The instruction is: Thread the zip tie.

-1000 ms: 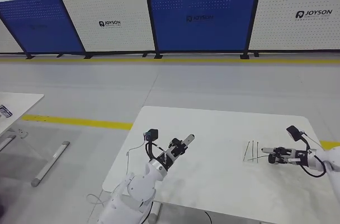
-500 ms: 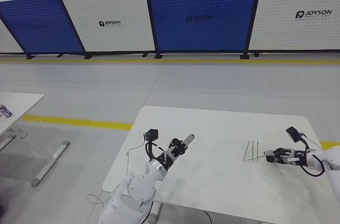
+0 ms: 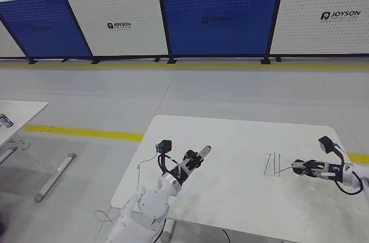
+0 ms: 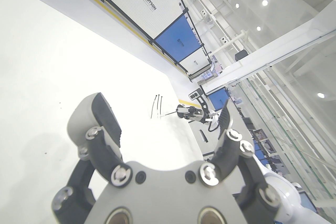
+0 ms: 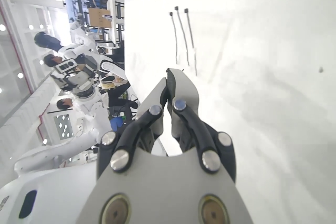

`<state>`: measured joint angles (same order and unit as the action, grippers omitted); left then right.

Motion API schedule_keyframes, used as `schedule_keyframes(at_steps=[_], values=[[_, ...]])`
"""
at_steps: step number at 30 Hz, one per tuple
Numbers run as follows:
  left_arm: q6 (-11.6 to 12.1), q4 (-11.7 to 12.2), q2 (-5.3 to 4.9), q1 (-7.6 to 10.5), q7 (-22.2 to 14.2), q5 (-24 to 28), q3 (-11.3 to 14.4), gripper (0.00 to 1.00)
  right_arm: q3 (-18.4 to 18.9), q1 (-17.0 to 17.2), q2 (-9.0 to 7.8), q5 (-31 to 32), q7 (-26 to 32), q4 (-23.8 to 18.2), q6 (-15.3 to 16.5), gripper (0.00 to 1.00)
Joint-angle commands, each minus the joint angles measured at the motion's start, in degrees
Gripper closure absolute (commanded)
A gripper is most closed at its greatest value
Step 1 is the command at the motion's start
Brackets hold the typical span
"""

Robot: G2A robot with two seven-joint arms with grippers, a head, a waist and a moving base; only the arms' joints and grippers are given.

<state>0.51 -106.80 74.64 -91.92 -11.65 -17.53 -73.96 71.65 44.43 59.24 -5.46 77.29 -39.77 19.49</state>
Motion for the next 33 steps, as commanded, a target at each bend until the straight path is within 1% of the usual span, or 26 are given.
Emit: schedule_keyframes(at_steps=[1, 2, 5, 6, 8, 19, 21, 22, 25, 27, 29, 31, 33], values=[[0.00, 0.00, 0.00, 0.00, 0.00, 0.00, 0.00, 0.00, 3.14, 3.30, -1.04, -2.19, 0.28, -5.59, -0.01, 1.00], [0.00, 0.00, 0.00, 0.00, 0.00, 0.00, 0.00, 0.00, 5.52, 5.83, -1.75, -3.78, 0.41, -9.88, -0.01, 1.00], [0.00, 0.00, 0.00, 0.00, 0.00, 0.00, 0.00, 0.00, 11.70, 12.38, -3.10, -8.80, 2.10, -20.54, -0.01, 1.00], [0.00, 0.00, 0.00, 0.00, 0.00, 0.00, 0.00, 0.00, 14.49, 15.42, -3.52, -11.01, 2.35, -25.79, -0.01, 1.00], [0.00, 0.00, 0.00, 0.00, 0.00, 0.00, 0.00, 0.00, 17.09, 19.91, -3.99, -11.68, 2.35, -32.74, -0.01, 1.00], [0.00, 0.00, 0.00, 0.00, 0.00, 0.00, 0.00, 0.00, 17.02, 20.04, -3.97, -11.62, 1.95, -32.76, -0.16, 1.00], [0.00, 0.00, 0.00, 0.00, 0.00, 0.00, 0.00, 0.00, 15.72, 20.17, -3.77, -11.18, -0.38, -34.11, -1.27, 1.00], [0.00, 0.00, 0.00, 0.00, 0.00, 0.00, 0.00, 0.00, 14.51, 19.59, -3.47, -13.69, -0.54, -34.77, -2.40, 1.00], [0.00, 0.00, 0.00, 0.00, 0.00, 0.00, 0.00, 0.00, 11.73, 16.76, -2.89, -15.97, -1.79, -34.82, -4.16, 1.00], [0.00, 0.00, 0.00, 0.00, 0.00, 0.00, 0.00, 0.00, 8.84, 14.23, -2.17, -17.45, -4.31, -34.64, -5.33, 1.00], [0.00, 0.00, 0.00, 0.00, 0.00, 0.00, 0.00, 0.00, 5.74, 12.00, -1.40, -17.14, -8.03, -34.04, -6.06, 1.00], [0.00, 0.00, 0.00, 0.00, 0.00, 0.00, 0.00, 0.00, 3.03, 10.53, -0.74, -16.50, -11.01, -33.13, -7.17, 1.00], [0.00, 0.00, 0.00, 0.00, 0.00, 0.00, 0.00, 0.00, 3.03, 10.53, -0.74, -16.50, -11.01, -33.13, -7.17, 1.00]])
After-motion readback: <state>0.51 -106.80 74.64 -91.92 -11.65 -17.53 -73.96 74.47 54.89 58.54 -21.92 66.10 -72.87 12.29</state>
